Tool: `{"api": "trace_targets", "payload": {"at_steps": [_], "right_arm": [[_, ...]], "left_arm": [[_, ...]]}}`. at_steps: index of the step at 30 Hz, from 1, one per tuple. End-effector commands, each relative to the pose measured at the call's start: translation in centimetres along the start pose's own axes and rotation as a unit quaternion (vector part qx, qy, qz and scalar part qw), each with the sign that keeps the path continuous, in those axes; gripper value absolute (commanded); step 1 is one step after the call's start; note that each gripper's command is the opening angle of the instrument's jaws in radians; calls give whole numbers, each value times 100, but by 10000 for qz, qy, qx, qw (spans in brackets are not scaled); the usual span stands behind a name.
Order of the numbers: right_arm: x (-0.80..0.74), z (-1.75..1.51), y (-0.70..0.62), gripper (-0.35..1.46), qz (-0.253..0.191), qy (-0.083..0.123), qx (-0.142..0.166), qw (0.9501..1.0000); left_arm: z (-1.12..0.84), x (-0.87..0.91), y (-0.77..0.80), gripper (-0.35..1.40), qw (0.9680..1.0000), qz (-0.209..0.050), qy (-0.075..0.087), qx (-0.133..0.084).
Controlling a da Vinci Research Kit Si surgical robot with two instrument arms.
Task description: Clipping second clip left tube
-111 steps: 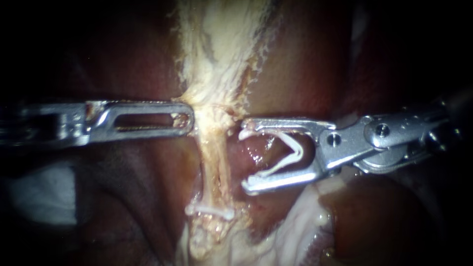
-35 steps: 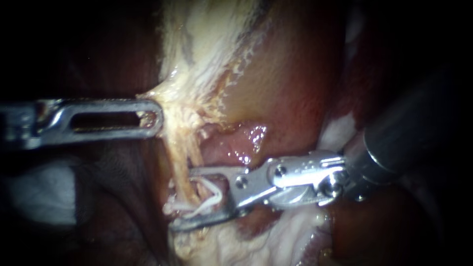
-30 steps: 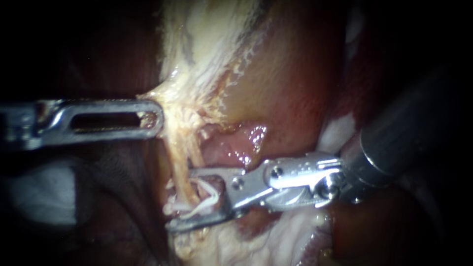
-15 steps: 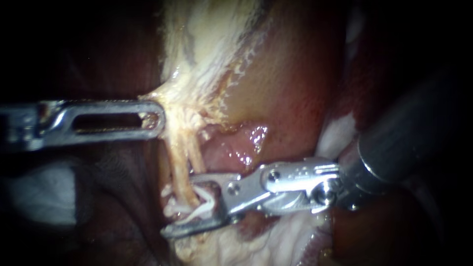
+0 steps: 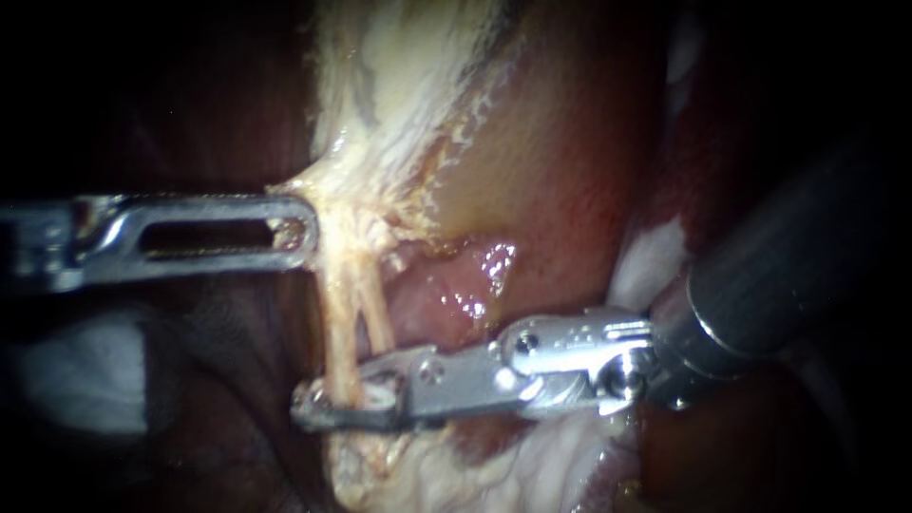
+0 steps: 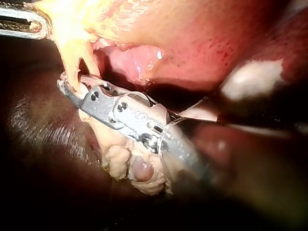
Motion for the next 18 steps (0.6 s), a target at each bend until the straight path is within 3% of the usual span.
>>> {"api": "trace_targets", "payload": {"at_steps": [1, 18], "right_arm": [[0, -1, 1, -35, 30, -2, -64, 10000], [-5, -1, 4, -35, 116, -49, -90, 9999]], "left_arm": [[0, 0, 0, -35, 10000, 0, 0, 0], [1, 0, 1, -35, 10000, 2, 0, 1]]}}
